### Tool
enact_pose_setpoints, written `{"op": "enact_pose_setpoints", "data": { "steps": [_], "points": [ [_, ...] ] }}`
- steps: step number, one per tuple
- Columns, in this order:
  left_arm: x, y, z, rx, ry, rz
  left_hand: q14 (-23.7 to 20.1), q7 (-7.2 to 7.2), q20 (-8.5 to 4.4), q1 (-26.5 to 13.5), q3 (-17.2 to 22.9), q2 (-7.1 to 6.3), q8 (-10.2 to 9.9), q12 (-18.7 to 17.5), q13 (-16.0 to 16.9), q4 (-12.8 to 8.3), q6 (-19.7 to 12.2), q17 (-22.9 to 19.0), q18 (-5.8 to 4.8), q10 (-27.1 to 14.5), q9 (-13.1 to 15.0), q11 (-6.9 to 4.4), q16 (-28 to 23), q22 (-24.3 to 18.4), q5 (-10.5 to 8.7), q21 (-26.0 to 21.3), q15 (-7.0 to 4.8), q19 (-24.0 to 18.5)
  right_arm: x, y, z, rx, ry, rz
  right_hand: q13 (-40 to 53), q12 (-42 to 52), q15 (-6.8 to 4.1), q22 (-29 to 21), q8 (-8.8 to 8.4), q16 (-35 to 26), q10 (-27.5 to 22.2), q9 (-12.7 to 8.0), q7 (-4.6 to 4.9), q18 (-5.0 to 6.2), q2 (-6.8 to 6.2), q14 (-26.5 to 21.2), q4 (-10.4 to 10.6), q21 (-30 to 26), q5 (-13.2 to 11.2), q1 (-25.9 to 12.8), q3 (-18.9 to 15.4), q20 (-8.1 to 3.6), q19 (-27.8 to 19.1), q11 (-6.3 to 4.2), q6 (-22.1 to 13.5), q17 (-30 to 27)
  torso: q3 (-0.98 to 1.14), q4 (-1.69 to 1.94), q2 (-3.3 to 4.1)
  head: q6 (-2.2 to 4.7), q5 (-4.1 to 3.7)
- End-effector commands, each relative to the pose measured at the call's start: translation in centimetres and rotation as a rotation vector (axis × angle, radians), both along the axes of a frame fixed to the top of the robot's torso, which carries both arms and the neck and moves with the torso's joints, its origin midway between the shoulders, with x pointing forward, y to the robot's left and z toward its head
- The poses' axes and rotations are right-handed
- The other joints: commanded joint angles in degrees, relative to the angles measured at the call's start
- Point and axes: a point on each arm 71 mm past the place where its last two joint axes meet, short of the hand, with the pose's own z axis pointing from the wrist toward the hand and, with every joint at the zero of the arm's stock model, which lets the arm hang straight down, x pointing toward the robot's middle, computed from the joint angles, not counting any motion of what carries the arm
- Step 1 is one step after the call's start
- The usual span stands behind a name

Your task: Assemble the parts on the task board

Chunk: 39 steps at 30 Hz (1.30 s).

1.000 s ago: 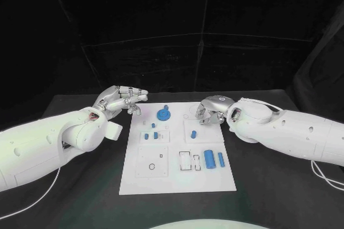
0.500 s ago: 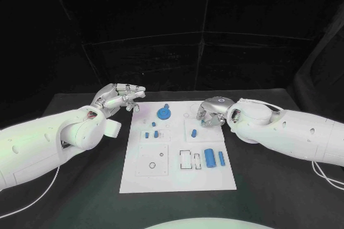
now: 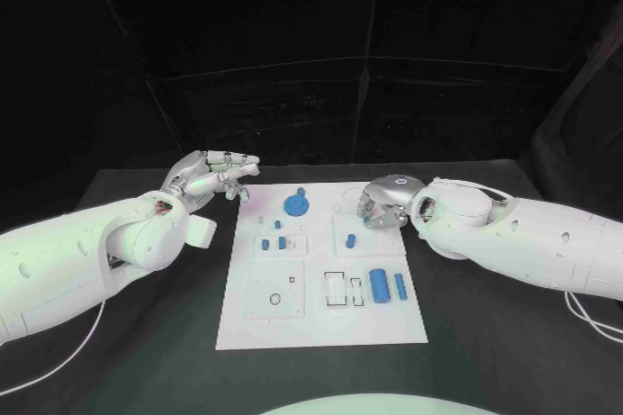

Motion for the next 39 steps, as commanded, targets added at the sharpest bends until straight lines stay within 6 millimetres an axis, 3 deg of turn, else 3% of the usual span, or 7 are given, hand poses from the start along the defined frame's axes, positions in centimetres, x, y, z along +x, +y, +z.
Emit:
{"op": "enact_pose_setpoints", "data": {
  "steps": [1,10,15,28,39],
  "points": [
    [0.0,-0.1,0.2,-0.014,-0.012,0.000,-0.41,0.09,0.04,-0.16,-0.05,0.33,0.28,0.16,-0.07,0.39,0.18,-0.22,1.18,0.04,0.02,0.10,-0.38,-0.13,0.10,-0.49,0.07,-0.31,0.0,0.1,0.0,-0.023,-0.001,-0.001,-0.62,-0.29,-0.12,1.44,-0.12,0.84,1.13,0.09,-0.08,-0.36,0.39,0.60,-0.83,1.04,-1.81,1.40,2.40,-0.19,1.04,-0.13,0.96,0.83,0.02,0.05,0.01,-0.07,-0.14],
    [0.1,0.0,0.1,-0.012,-0.009,0.000,-0.41,0.09,0.04,-0.16,-0.05,0.33,0.28,0.16,-0.07,0.39,0.18,-0.22,1.18,0.04,0.02,0.10,-0.38,-0.13,0.10,-0.49,0.07,-0.31,0.0,0.4,-0.2,-0.072,0.008,0.003,-1.46,-0.40,-0.83,8.10,0.45,4.66,4.95,0.29,-0.85,-1.49,-0.26,1.99,-2.65,5.55,-3.98,1.12,8.41,-0.64,4.44,-1.09,4.18,4.97,-0.02,0.04,0.02,-0.18,-0.20],
    [0.1,0.1,0.1,-0.011,-0.007,0.000,-0.50,0.10,0.05,-0.10,-0.02,0.38,0.29,0.16,-0.10,0.40,0.13,-0.37,1.18,-0.03,0.02,0.12,-0.49,-0.22,0.10,-0.61,0.08,-0.32,-0.1,0.7,-0.3,-0.086,0.005,0.008,-1.62,-1.22,-1.08,9.66,0.14,5.20,6.28,0.19,-1.08,-1.71,-1.32,1.98,-3.83,6.77,-4.90,-1.25,11.87,-0.80,4.92,-1.39,5.24,5.39,-0.05,0.03,-0.02,-0.32,-0.15],
    [0.0,0.3,0.1,-0.009,-0.004,0.004,-0.53,0.10,0.06,0.06,0.03,0.43,0.32,0.18,-0.13,0.35,0.09,-0.42,1.19,-0.11,0.01,0.11,-0.54,-0.31,0.10,-0.73,0.09,-0.32,-0.5,0.8,0.5,-0.029,-0.074,0.001,-1.63,-2.27,-1.08,10.70,-0.50,5.02,6.64,0.11,-1.06,-1.86,-2.12,1.79,-5.26,7.54,-4.95,-3.64,15.25,-0.74,5.21,-1.33,5.46,5.03,0.02,-0.04,-0.06,-0.23,-0.17],
    [0.1,0.4,0.1,-0.006,-0.002,0.009,-0.56,0.12,0.06,0.12,0.05,0.44,0.32,0.17,-0.15,0.33,0.05,-0.49,1.19,-0.17,0.01,0.13,-0.59,-0.37,0.10,-0.80,0.09,-0.31,-1.5,0.4,1.8,0.067,-0.142,-0.003,-1.55,-2.83,-1.14,11.84,-0.83,5.49,7.07,0.14,-1.01,-2.03,-2.63,1.85,-6.79,8.35,-5.38,-5.35,18.45,-0.65,5.67,-1.38,5.80,5.45,-0.08,-0.03,-0.11,0.16,-0.51]
  ]
}}
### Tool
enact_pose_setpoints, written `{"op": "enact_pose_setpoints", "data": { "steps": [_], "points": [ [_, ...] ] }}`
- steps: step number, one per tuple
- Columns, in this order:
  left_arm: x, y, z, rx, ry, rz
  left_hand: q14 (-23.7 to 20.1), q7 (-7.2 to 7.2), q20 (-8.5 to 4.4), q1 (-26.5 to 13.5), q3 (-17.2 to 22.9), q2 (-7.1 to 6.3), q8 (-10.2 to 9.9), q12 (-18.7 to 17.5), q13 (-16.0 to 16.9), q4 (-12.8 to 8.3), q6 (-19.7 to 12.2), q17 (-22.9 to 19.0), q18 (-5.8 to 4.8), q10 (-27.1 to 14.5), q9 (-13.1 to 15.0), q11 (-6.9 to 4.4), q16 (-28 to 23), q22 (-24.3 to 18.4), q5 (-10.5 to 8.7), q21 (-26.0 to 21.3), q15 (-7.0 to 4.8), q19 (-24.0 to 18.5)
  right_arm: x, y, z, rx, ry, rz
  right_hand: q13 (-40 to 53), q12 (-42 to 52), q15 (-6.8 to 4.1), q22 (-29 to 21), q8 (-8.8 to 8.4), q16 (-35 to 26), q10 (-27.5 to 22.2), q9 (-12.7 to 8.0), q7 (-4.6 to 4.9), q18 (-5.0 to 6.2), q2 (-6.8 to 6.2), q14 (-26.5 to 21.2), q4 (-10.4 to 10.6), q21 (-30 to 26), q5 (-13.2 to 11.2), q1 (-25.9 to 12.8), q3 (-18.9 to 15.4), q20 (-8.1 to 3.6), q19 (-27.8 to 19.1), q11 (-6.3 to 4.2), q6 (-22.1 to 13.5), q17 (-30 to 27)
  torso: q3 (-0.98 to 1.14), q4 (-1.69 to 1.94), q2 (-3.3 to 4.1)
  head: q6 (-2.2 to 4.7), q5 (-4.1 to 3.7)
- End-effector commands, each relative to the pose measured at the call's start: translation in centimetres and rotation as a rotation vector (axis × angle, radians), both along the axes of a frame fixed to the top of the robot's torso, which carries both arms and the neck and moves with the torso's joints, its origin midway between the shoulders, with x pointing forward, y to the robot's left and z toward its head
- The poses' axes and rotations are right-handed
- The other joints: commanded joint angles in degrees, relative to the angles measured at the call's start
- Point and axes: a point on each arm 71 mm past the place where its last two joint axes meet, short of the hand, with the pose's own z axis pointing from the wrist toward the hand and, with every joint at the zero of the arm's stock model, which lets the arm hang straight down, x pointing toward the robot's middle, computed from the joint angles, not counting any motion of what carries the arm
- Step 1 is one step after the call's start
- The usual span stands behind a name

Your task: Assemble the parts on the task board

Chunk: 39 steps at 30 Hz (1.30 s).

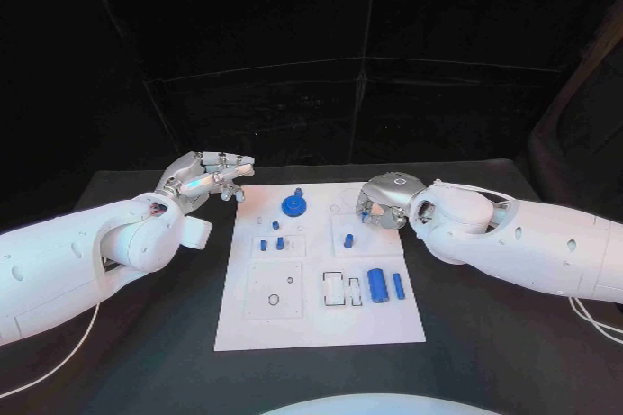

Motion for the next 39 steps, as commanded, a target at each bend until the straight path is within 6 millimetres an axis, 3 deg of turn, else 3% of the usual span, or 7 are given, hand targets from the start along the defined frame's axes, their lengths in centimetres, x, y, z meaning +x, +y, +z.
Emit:
{"op": "enact_pose_setpoints", "data": {
  "steps": [1,9,13,17,25,33,39],
  "points": [
    [0.0,0.0,0.1,-0.007,-0.005,0.001,-0.37,0.12,0.06,0.12,0.05,0.44,0.33,0.17,-0.05,0.34,0.05,-0.04,0.49,-0.16,0.01,0.13,-0.30,-0.05,0.10,-0.13,-0.12,-0.31,-0.3,0.0,0.9,0.069,-0.055,-0.004,0.07,-0.33,-0.51,0.20,-0.33,0.37,0.55,0.00,-0.06,-1.12,-0.14,1.67,-0.30,0.33,-0.33,-0.93,0.98,0.06,0.52,0.01,0.50,0.12,-0.05,-0.04,-0.01,0.11,0.02],
    [0.0,0.1,0.2,-0.007,-0.005,0.002,-0.37,0.12,0.06,0.12,0.05,0.44,0.33,0.17,-0.05,0.34,0.05,-0.04,0.49,-0.16,0.01,0.13,-0.30,-0.05,0.10,-0.13,-0.12,-0.31,-2.1,0.5,2.0,0.161,-0.047,0.027,0.08,-0.46,-0.59,0.65,-0.38,0.51,0.63,0.01,-0.04,-1.20,-0.33,1.68,-0.73,0.62,-0.29,-1.36,1.70,0.13,0.72,0.01,0.59,0.26,-0.02,-0.04,0.02,0.07,0.42],
    [0.0,0.1,0.2,-0.008,-0.005,0.001,-0.37,0.12,0.06,0.12,0.05,0.44,0.33,0.17,-0.05,0.34,0.05,-0.04,0.49,-0.16,0.01,0.13,-0.30,-0.05,0.10,-0.13,-0.12,-0.31,-3.1,2.3,2.6,0.221,-0.035,0.077,0.08,-0.59,-0.58,0.70,-0.47,0.52,0.60,0.00,0.02,-1.20,-0.47,1.66,-1.08,0.68,-0.10,-1.61,2.21,0.16,0.72,0.05,0.55,0.24,0.04,-0.10,0.05,0.05,1.01],
    [-0.1,-0.2,0.2,-0.011,-0.005,-0.007,-0.37,0.12,0.06,0.12,0.05,0.44,0.33,0.17,-0.05,0.34,0.05,-0.04,0.49,-0.16,0.01,0.13,-0.30,-0.05,0.10,-0.13,-0.12,-0.31,-3.9,4.5,3.0,0.267,-0.025,0.135,0.10,-0.76,-0.52,0.86,-0.58,0.61,0.64,-0.01,0.11,-1.21,-0.64,1.65,-1.77,0.84,0.76,-1.99,3.17,0.20,0.73,0.13,0.51,0.29,-0.10,0.32,0.08,0.04,1.19],
    [-0.1,-0.7,0.2,-0.015,-0.005,-0.018,-0.37,0.12,0.06,0.12,0.05,0.44,0.33,0.17,-0.05,0.34,0.05,-0.04,0.49,-0.16,0.01,0.13,-0.30,-0.05,0.10,-0.13,-0.12,-0.31,-4.7,8.2,3.1,0.294,0.018,0.226,0.10,-0.86,-0.47,0.91,-0.63,0.74,0.62,-0.01,0.19,-1.21,-0.74,1.67,-1.98,0.90,0.99,-2.46,3.50,0.24,0.72,0.20,0.48,0.41,-0.25,0.45,0.10,-0.41,2.69],
    [-0.2,-1.3,0.2,-0.020,-0.005,-0.029,-0.43,0.16,0.07,0.17,0.06,0.49,0.35,0.17,-0.09,0.35,0.00,-0.19,0.49,-0.27,0.01,0.16,-0.39,-0.15,0.10,-0.24,-0.10,-0.30,-5.4,11.1,0.8,0.266,0.087,0.284,0.11,-0.87,-0.46,1.09,-0.63,0.96,0.63,-0.01,0.20,-1.25,-0.75,1.73,-2.02,1.00,0.99,-2.58,3.56,0.25,0.81,0.21,0.49,0.68,-0.29,0.32,0.07,-1.05,4.39],
    [-0.2,-1.5,0.2,-0.021,-0.004,-0.033,-0.43,0.16,0.07,0.17,0.06,0.49,0.35,0.17,-0.09,0.35,0.00,-0.19,0.49,-0.27,0.01,0.16,-0.39,-0.15,0.10,-0.24,-0.10,-0.30,-5.8,12.1,-0.9,0.230,0.122,0.300,0.11,-0.92,-0.44,1.06,-0.66,0.99,0.60,-0.01,0.23,-1.24,-0.77,1.74,-2.06,1.01,0.95,-2.83,3.62,0.28,0.78,0.23,0.45,0.70,-0.13,0.24,0.10,-1.46,5.39]
  ]
}}
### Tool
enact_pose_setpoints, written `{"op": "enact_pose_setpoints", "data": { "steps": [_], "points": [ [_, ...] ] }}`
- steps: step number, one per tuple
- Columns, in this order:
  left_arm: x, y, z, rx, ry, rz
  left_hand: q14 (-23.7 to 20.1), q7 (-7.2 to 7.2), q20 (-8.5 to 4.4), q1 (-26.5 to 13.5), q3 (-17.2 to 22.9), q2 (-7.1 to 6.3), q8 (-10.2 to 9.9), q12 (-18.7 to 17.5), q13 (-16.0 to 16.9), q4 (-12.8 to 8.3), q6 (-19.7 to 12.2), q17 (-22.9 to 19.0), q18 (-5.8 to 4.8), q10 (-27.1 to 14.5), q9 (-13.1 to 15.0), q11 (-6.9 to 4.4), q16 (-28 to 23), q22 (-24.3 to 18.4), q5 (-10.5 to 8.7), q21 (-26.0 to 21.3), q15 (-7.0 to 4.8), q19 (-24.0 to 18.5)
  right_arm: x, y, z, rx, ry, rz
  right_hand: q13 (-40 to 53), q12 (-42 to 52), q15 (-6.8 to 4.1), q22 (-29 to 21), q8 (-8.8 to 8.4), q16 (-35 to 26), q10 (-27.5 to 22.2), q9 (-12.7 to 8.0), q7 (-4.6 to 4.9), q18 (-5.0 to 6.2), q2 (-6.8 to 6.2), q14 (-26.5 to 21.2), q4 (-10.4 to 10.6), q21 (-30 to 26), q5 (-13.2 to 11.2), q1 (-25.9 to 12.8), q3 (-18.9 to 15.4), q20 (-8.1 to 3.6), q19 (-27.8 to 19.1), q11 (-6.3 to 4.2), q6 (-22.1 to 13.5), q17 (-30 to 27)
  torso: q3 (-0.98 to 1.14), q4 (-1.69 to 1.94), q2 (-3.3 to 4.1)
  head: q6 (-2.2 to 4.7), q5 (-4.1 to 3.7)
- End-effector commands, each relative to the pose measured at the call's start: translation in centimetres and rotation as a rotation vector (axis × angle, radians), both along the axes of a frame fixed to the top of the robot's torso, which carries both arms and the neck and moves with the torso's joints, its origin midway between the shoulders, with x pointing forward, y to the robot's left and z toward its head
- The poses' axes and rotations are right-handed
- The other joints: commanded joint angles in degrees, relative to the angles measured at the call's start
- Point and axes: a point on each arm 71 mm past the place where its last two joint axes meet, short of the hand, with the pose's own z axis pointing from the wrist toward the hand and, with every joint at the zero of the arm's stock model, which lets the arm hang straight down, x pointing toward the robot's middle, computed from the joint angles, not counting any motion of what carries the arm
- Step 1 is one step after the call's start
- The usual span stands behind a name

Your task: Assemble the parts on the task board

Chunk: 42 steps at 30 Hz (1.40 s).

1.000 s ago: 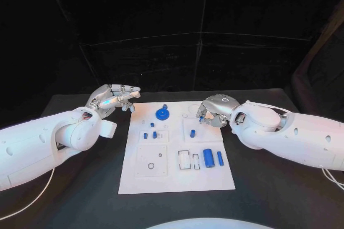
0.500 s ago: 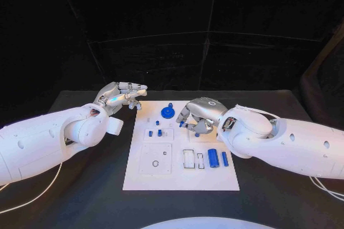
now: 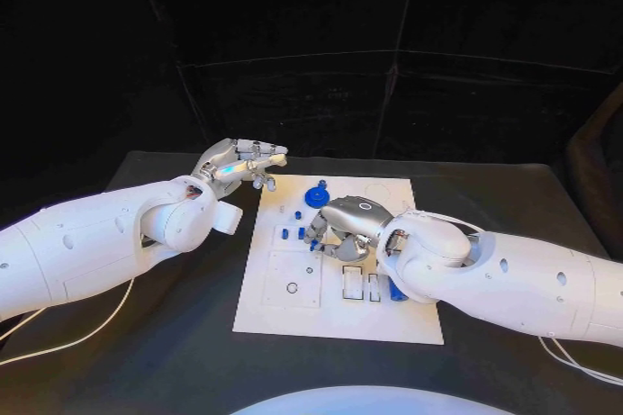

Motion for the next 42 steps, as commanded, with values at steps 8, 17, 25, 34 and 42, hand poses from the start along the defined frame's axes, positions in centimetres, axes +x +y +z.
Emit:
{"op": "enact_pose_setpoints", "data": {
  "steps": [8,17,25,34,42],
  "points": [
    [0.0,-0.3,0.2,-0.012,-0.006,-0.011,-0.50,0.19,0.09,0.07,-0.02,0.48,0.39,0.19,-0.09,0.46,-0.01,-0.20,0.50,-0.34,0.01,0.21,-0.49,-0.15,0.09,-0.37,-0.06,-0.29,-0.3,0.8,-1.5,-0.098,0.009,0.041,0.03,-0.28,-0.22,0.10,-0.16,0.31,0.18,0.01,0.27,-0.35,-0.14,1.57,0.10,0.34,0.05,-0.82,0.39,0.10,0.20,0.24,0.01,0.15,0.11,-0.05,-0.02,-0.51,0.80],
    [0.0,-0.4,0.2,-0.012,-0.006,-0.012,-0.50,0.19,0.09,0.07,-0.02,0.48,0.39,0.19,-0.09,0.46,-0.01,-0.20,0.50,-0.34,0.01,0.21,-0.49,-0.15,0.09,-0.37,-0.06,-0.29,-0.8,1.2,-2.3,-0.123,0.023,0.058,0.03,-0.29,-0.22,0.18,-0.17,0.36,0.18,0.01,0.26,-0.37,-0.17,1.58,0.05,0.39,0.04,-0.87,0.41,0.11,0.25,0.23,0.00,0.20,0.14,-0.06,-0.01,-0.73,1.15],
    [0.1,-0.4,0.2,-0.011,-0.006,-0.011,-0.50,0.19,0.09,0.07,-0.02,0.48,0.39,0.19,-0.09,0.46,-0.01,-0.20,0.50,-0.34,0.01,0.21,-0.49,-0.15,0.09,-0.37,-0.06,-0.29,-1.0,1.3,-2.6,-0.145,0.034,0.066,0.03,-0.31,-0.22,0.17,-0.19,0.37,0.16,0.00,0.26,-0.36,-0.20,1.59,-0.02,0.39,0.03,-0.92,0.43,0.11,0.24,0.24,-0.04,0.19,0.11,-0.02,0.00,-0.86,1.27],
    [0.1,-0.3,0.1,-0.011,-0.005,-0.010,-0.50,0.19,0.09,0.07,-0.02,0.48,0.39,0.19,-0.09,0.46,-0.01,-0.20,0.50,-0.34,0.01,0.21,-0.49,-0.15,0.09,-0.37,-0.06,-0.29,-1.1,1.6,-2.7,-0.144,0.021,0.074,0.03,-0.34,-0.21,0.17,-0.21,0.42,0.12,0.00,0.26,-0.36,-0.24,1.60,-0.09,0.40,0.01,-1.00,0.46,0.12,0.23,0.24,-0.08,0.25,0.11,-0.07,-0.01,-0.93,1.42],
    [0.1,-0.3,0.1,-0.010,-0.002,-0.012,-0.50,0.19,0.09,0.07,-0.02,0.48,0.39,0.19,-0.09,0.46,-0.01,-0.20,0.50,-0.34,0.01,0.21,-0.49,-0.15,0.09,-0.37,-0.06,-0.29,-1.0,1.7,-2.8,-0.143,0.007,0.072,0.03,-0.34,-0.21,0.17,-0.21,0.42,0.12,0.00,0.26,-0.36,-0.24,1.60,-0.09,0.40,0.01,-1.00,0.46,0.12,0.23,0.24,-0.08,0.25,0.10,-0.06,-0.03,-1.00,1.44]
  ]
}}
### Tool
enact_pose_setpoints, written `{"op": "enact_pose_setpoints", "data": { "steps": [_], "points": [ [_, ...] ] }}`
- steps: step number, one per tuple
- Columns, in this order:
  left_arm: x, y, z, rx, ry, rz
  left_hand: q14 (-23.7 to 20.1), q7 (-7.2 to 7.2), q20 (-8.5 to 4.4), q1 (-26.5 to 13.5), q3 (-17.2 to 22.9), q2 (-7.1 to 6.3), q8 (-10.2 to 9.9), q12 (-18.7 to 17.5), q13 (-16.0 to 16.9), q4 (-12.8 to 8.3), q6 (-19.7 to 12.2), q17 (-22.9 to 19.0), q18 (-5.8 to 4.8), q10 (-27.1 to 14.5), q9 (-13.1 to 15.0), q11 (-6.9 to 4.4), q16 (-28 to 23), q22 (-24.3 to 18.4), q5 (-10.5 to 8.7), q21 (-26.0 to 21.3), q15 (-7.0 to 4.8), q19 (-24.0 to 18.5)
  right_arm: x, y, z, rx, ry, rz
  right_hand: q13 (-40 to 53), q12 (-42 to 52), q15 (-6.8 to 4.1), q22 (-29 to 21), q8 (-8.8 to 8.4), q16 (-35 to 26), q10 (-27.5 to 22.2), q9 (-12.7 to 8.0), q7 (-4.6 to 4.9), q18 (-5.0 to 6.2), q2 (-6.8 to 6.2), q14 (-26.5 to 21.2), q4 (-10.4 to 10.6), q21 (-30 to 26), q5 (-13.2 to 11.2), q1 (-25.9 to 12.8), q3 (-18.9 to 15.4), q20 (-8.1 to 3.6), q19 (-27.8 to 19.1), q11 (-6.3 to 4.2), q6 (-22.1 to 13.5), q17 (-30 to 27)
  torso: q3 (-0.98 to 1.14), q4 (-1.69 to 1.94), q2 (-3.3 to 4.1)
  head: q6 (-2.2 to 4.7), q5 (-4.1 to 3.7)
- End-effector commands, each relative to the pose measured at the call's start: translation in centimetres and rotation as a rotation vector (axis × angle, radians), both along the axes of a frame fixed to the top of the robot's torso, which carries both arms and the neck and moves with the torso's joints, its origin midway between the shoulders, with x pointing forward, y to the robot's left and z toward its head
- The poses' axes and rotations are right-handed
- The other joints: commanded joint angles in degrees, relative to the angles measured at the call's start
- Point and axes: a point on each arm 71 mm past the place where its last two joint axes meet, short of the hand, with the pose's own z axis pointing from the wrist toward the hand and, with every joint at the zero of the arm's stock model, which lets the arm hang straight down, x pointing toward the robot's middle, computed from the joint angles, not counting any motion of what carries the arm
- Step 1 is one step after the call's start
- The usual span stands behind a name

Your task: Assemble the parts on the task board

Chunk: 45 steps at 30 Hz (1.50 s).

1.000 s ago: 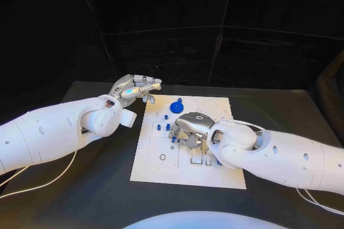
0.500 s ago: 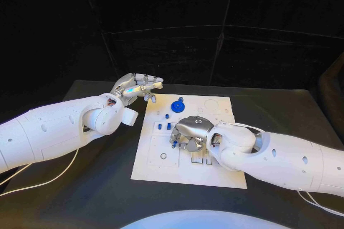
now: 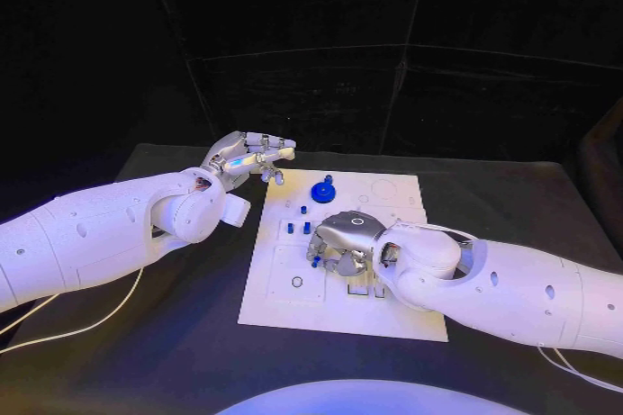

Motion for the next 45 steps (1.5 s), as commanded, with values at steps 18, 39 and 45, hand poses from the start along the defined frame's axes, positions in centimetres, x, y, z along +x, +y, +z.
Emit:
{"op": "enact_pose_setpoints", "data": {
  "steps": [18,39,45],
  "points": [
    [0.0,-0.1,0.1,-0.010,0.002,-0.016,-0.60,0.20,0.12,0.01,-0.10,0.47,0.46,0.23,-0.10,0.56,-0.04,-0.32,0.72,-0.44,0.02,0.23,-0.27,-0.21,0.09,-0.54,-0.02,-0.26,-0.1,0.6,-0.3,-0.053,-0.031,0.013,0.11,-0.47,-0.16,0.01,-0.25,0.33,0.04,0.03,0.32,-0.36,-0.30,1.61,-0.39,0.42,0.11,-1.28,0.46,0.17,0.16,0.30,-0.19,0.14,-0.03,0.00,0.01,-0.04,0.12],
    [0.0,0.0,0.0,-0.007,0.014,-0.022,-0.72,0.21,0.14,-0.01,-0.15,0.45,0.48,0.23,-0.13,0.59,-0.08,-0.58,0.72,-0.54,0.02,0.25,-0.42,-0.28,0.09,-0.63,-0.01,-0.25,0.3,-0.2,0.6,0.077,-0.091,-0.052,-0.16,-3.25,2.25,-14.04,-0.56,-8.91,-10.07,-0.19,2.55,2.27,-2.72,-3.68,0.11,-8.72,1.52,-6.80,-4.22,2.46,-9.62,3.12,-6.28,-12.03,0.00,0.00,0.11,0.13,0.06],
    [0.0,0.1,0.0,-0.005,0.017,-0.021,-0.81,0.21,0.15,-0.02,-0.17,0.43,0.49,0.22,-0.14,0.62,-0.09,-0.77,0.71,-0.60,0.01,0.27,-0.52,-0.32,0.09,-0.68,0.01,-0.26,-0.1,-1.4,1.2,0.131,-0.089,-0.072,-0.01,-1.91,2.07,-13.49,-0.42,-8.37,-9.78,-0.13,2.12,2.18,-2.77,-3.41,0.06,-8.53,2.22,-6.98,-5.18,2.41,-8.97,2.79,-6.98,-11.78,0.09,-0.03,0.14,0.18,0.06]
  ]
}}
